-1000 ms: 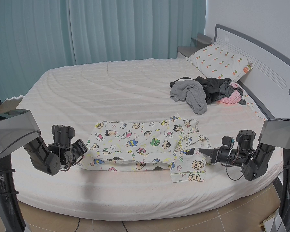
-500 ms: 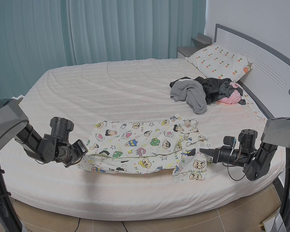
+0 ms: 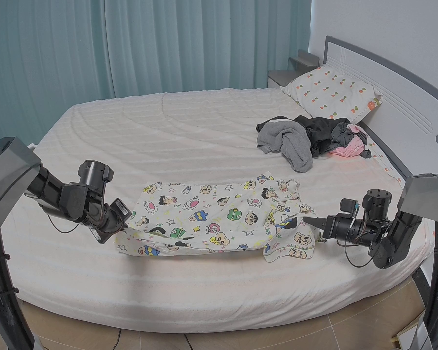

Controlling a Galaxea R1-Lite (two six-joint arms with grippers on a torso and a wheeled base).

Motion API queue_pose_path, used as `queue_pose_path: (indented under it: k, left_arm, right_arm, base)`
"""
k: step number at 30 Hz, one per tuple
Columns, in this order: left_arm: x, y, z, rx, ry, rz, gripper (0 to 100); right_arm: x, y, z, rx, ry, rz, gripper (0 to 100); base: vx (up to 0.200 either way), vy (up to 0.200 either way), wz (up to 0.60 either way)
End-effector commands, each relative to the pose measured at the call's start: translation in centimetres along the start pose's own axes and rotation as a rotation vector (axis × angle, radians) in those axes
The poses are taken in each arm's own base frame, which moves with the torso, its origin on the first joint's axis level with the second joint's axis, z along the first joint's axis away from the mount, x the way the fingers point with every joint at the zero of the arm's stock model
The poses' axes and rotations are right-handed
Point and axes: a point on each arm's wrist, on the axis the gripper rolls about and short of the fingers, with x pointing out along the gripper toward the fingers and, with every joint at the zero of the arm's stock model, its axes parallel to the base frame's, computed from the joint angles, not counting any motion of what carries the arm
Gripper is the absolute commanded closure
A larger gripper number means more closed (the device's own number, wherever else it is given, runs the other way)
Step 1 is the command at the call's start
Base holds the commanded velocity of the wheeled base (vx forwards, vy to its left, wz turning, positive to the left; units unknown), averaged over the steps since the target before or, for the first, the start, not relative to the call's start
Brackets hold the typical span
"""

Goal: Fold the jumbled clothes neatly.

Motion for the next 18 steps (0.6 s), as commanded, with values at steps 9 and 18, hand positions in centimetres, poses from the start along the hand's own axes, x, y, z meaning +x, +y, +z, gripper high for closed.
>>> queue_pose_path:
  k: [9, 18]
  left_arm:
    - [4.2, -1.2, 3.0, -0.163, -0.03, -0.035, 100]
    - [7.2, -2.3, 3.9, -0.167, -0.099, -0.077, 100]
  right_arm:
    - [1.3, -0.9, 1.3, 0.073, 0.019, -0.02, 100]
    - [3.0, -2.1, 2.3, 0.103, 0.032, -0.032, 100]
  base:
    - [0.0, 0.0, 0.0]
    - [0.0, 0.0, 0.0]
